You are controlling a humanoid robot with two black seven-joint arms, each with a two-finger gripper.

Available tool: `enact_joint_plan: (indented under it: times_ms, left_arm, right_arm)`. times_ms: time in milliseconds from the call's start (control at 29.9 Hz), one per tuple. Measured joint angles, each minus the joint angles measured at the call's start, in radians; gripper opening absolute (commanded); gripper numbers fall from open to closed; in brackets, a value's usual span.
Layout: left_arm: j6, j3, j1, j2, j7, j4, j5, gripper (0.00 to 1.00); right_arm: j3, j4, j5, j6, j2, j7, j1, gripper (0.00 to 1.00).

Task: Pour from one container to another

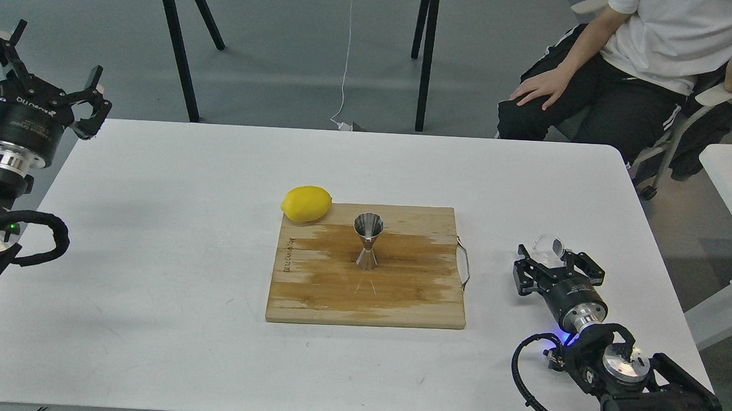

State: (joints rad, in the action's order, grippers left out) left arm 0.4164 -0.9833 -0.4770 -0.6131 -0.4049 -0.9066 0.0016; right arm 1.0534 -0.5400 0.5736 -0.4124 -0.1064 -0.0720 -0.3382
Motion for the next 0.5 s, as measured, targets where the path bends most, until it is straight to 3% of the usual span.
enact_joint_plan:
  times_ms: [501]
  left_arm:
    - [0.002, -0.004, -0.002, -0.01, 0.0, 0.0, 0.0, 1.0]
  right_arm:
    - [0.025, -0.031, -0.004, -0.012, -0.007, 0.007, 0.003, 0.97]
